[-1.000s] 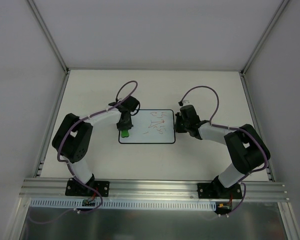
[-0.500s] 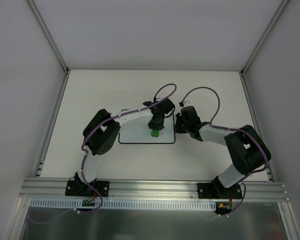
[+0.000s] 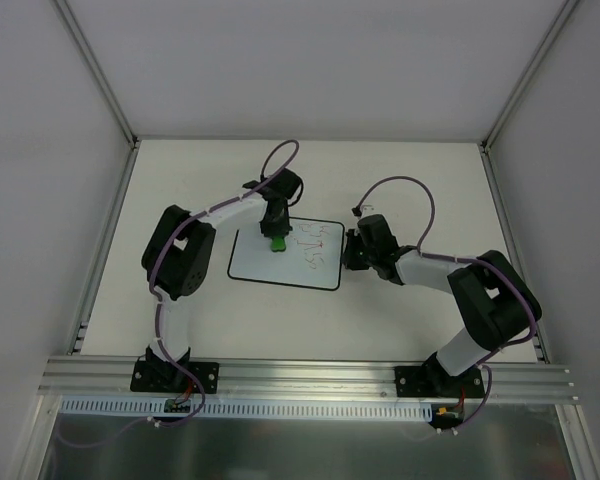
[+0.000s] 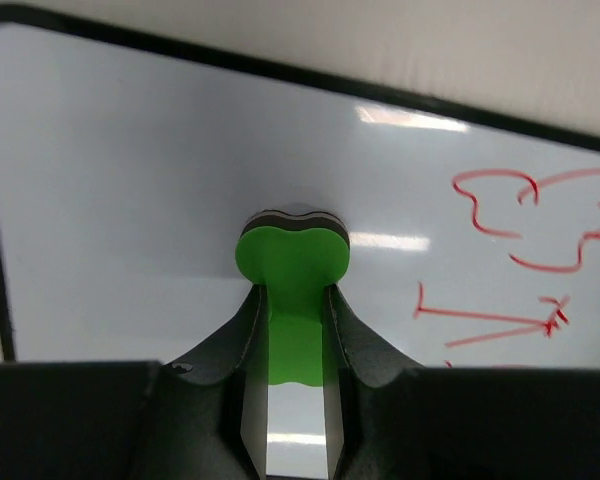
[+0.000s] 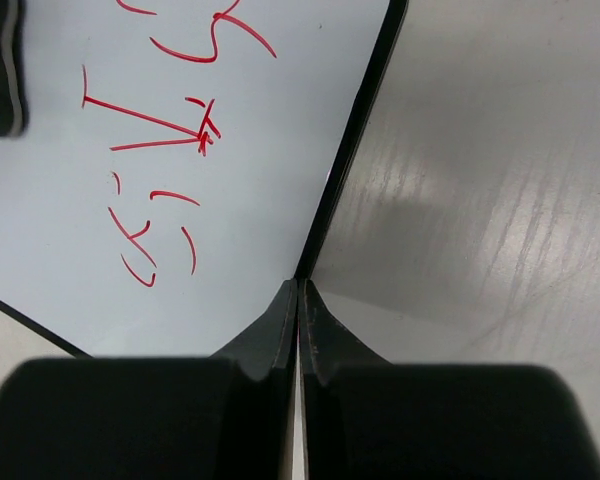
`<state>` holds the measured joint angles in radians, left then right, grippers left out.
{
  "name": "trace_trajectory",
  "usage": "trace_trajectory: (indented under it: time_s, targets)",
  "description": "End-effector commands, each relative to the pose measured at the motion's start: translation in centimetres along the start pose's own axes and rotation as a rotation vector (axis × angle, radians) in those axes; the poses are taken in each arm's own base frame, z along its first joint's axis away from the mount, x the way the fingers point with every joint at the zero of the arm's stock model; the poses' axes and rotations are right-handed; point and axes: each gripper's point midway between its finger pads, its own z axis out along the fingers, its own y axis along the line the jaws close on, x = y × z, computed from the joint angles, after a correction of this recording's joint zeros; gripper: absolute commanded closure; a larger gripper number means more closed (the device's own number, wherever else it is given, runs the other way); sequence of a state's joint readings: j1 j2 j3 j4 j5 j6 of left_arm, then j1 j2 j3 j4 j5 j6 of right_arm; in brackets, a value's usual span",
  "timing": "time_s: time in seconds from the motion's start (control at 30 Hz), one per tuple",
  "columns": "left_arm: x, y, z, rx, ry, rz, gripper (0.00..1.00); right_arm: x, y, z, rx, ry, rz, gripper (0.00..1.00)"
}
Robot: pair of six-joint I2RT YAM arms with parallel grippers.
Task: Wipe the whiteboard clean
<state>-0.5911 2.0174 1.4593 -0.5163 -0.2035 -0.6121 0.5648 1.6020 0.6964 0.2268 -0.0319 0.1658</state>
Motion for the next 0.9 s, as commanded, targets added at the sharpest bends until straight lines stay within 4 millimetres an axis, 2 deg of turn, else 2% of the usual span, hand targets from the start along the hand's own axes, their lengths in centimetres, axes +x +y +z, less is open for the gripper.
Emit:
trace_trajectory:
  time_s: [0.0, 0.07, 0.13, 0.27, 0.33, 0.43, 0.47, 0.53, 0.57, 0.67, 0.73, 0.77, 0.8, 0.83, 0.87]
  targets:
    - [3.2, 4.7, 3.5, -0.194, 0.139, 0.131, 1.00, 4.8, -1.7, -0.5, 0.057, 0.161, -0.008, 1.00]
    - [2.7, 3.5, 4.0, -0.152, 0.147, 0.137, 1.00, 4.7, -1.7, -0.5, 0.060, 0.159, -0.009, 1.00]
    - [3.2, 2.4, 4.4, -0.133, 0.162, 0.156, 1.00, 4.8, -1.7, -0.4, 0.060, 0.163, -0.008, 1.00]
    - [4.0, -1.9, 4.0, -0.059, 0.150, 0.247, 1.00, 4.8, -1.8, -0.4, 0.066, 0.160, -0.007, 1.00]
    - [5.4, -4.2, 3.5, -0.018, 0.159, 0.293, 1.00, 4.7, -1.8, -0.4, 0.068, 0.157, -0.005, 1.00]
    - [7.8, -6.2, 2.9, 0.024, 0.193, 0.309, 1.00, 4.6, -1.9, -0.6, 0.074, 0.149, -0.005, 1.00]
    - [8.6, -5.7, 2.9, 0.011, 0.209, 0.311, 1.00, 4.7, -2.0, -0.7, 0.078, 0.151, -0.004, 1.00]
    - [8.6, -4.9, 2.5, -0.013, 0.199, 0.292, 1.00, 4.6, -2.2, -0.8, 0.085, 0.146, -0.011, 1.00]
    - [8.8, -3.7, 2.6, -0.038, 0.208, 0.267, 1.00, 4.5, -2.2, -0.9, 0.084, 0.143, -0.015, 1.00]
    - [7.5, -2.5, 1.5, -0.046, 0.179, 0.217, 1.00, 4.5, -2.3, -1.1, 0.088, 0.143, -0.019, 0.98]
    - [6.1, -2.7, 0.0, -0.028, 0.133, 0.203, 0.88, 4.1, -2.1, -1.3, 0.082, 0.130, -0.023, 0.95]
    - [5.4, -2.9, -0.7, -0.020, 0.108, 0.200, 0.80, 3.7, -2.6, -1.4, 0.111, 0.112, -0.032, 0.89]
    - [4.3, -3.3, -2.0, 0.005, 0.076, 0.189, 0.63, 3.2, -2.4, -1.7, 0.107, 0.097, -0.039, 0.86]
    - [3.6, -3.6, -2.7, 0.021, 0.058, 0.184, 0.53, 2.5, -2.2, -1.8, 0.105, 0.083, -0.045, 0.83]
    - [2.7, -4.1, -3.6, 0.043, 0.032, 0.173, 0.42, 2.3, -2.2, -2.1, 0.111, 0.085, -0.056, 0.75]
